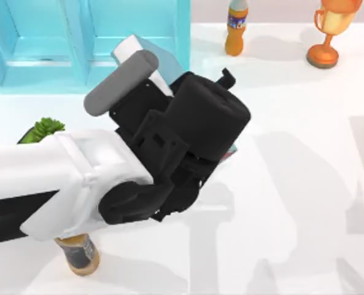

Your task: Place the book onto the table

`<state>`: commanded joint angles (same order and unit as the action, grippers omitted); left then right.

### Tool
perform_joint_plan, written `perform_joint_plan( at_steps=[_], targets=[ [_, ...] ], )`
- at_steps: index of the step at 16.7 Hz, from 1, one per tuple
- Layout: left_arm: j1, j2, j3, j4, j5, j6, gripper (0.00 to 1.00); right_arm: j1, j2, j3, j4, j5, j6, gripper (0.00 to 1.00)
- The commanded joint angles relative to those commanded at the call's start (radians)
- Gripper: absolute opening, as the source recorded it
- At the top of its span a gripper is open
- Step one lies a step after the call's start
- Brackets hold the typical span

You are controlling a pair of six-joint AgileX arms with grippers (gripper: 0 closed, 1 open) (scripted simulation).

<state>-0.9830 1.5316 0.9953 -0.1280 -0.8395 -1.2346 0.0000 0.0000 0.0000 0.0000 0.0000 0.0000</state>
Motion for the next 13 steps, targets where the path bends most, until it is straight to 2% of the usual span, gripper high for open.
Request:
perform_joint_plan(
  at_steps=[8, 13],
  targets=[
    [-0.287, 0.215, 0.082, -0.264, -0.243, -0.912, 0.00, 0.000, 0.000, 0.000, 0.000, 0.000, 0.000, 1.00],
    [-0.436, 0.333, 0.129, -0.407, -0.368, -1.396, 0.00, 0.000, 0.000, 0.000, 0.000, 0.000, 0.000, 1.00]
  ],
)
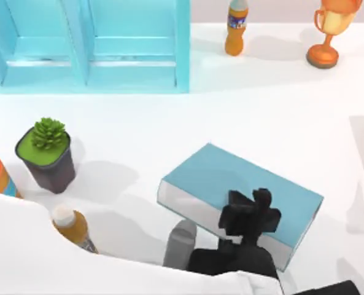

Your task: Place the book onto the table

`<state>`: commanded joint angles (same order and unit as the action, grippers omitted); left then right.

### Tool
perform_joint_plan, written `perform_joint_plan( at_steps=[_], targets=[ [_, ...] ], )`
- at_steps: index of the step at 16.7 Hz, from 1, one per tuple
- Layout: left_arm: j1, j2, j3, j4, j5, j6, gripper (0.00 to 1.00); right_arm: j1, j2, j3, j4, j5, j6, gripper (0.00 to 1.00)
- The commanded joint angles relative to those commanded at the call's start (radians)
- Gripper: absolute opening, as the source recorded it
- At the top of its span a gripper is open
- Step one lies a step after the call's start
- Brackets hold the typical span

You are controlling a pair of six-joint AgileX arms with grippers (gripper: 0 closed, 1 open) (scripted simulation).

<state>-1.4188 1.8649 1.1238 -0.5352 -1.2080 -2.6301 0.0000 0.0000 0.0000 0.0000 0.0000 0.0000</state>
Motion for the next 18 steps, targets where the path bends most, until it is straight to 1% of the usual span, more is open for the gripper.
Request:
perform_joint_plan(
  at_steps=[3, 5, 7, 14, 18],
  targets=[
    [-0.065, 0.054, 0.022, -0.067, -0.055, -0.217, 0.00, 0.000, 0.000, 0.000, 0.000, 0.000, 0.000, 1.00],
    [-0.094, 0.080, 0.033, -0.099, -0.080, -0.317, 0.00, 0.000, 0.000, 0.000, 0.000, 0.000, 0.000, 1.00],
    [-0.112, 0.097, 0.039, -0.120, -0.096, -0.380, 0.00, 0.000, 0.000, 0.000, 0.000, 0.000, 0.000, 1.00],
    [-0.113, 0.101, 0.037, -0.126, -0.095, -0.394, 0.00, 0.000, 0.000, 0.000, 0.000, 0.000, 0.000, 1.00],
    [-0.129, 0.108, 0.054, -0.180, -0.100, -0.445, 0.00, 0.000, 0.000, 0.000, 0.000, 0.000, 0.000, 1.00]
  ],
)
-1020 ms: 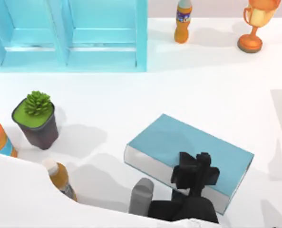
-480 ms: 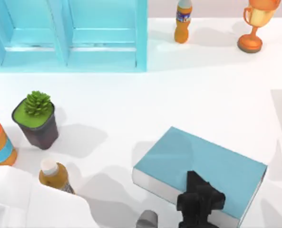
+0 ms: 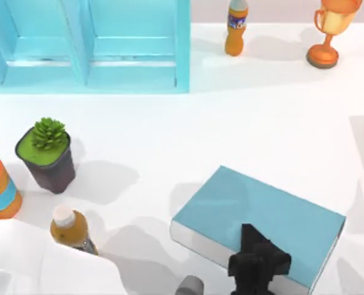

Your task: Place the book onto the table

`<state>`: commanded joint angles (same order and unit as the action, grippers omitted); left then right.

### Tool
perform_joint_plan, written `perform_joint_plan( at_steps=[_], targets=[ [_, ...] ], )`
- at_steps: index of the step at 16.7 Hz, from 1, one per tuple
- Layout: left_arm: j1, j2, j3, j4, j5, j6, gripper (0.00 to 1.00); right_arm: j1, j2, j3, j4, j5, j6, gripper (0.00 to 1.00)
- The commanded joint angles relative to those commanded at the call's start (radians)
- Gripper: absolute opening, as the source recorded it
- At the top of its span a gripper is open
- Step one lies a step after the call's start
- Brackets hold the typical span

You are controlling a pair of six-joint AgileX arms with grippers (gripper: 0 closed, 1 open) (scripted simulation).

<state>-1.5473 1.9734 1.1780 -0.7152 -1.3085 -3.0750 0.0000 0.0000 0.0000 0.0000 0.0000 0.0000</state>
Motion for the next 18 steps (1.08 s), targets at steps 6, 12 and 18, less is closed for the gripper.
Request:
perform_joint_plan(
  at_steps=[6, 12, 18],
  targets=[
    [0.001, 0.008, -0.007, 0.007, 0.004, -0.004, 0.00, 0.000, 0.000, 0.000, 0.000, 0.000, 0.000, 1.00],
    [0.002, 0.066, -0.046, 0.108, 0.003, 0.000, 0.00, 0.000, 0.000, 0.000, 0.000, 0.000, 0.000, 1.00],
    [0.002, 0.066, -0.046, 0.108, 0.003, 0.000, 0.23, 0.000, 0.000, 0.000, 0.000, 0.000, 0.000, 1.00]
  ],
)
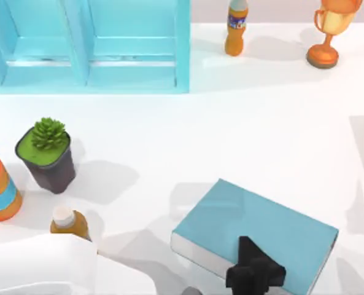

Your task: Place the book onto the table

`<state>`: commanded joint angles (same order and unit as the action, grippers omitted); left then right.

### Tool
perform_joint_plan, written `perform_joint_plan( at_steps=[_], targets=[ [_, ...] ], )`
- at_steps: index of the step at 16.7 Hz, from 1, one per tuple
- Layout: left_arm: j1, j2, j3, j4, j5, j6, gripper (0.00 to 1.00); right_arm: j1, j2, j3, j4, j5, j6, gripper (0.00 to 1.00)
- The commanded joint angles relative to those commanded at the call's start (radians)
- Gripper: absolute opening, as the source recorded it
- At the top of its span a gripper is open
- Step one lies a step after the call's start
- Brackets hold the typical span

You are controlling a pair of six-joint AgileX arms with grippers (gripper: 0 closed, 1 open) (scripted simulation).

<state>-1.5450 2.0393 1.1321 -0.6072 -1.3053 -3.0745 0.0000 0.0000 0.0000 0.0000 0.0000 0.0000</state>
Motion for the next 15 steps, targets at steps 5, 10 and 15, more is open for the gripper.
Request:
perform_joint_plan(
  at_steps=[5, 10, 15],
  targets=[
    [0.000, 0.000, 0.000, 0.000, 0.000, 0.000, 0.60, 0.000, 0.000, 0.000, 0.000, 0.000, 0.000, 1.00],
    [0.000, 0.000, 0.000, 0.000, 0.000, 0.000, 0.98, 0.000, 0.000, 0.000, 0.000, 0.000, 0.000, 1.00],
    [0.000, 0.000, 0.000, 0.000, 0.000, 0.000, 1.00, 0.000, 0.000, 0.000, 0.000, 0.000, 0.000, 1.00]
  ],
)
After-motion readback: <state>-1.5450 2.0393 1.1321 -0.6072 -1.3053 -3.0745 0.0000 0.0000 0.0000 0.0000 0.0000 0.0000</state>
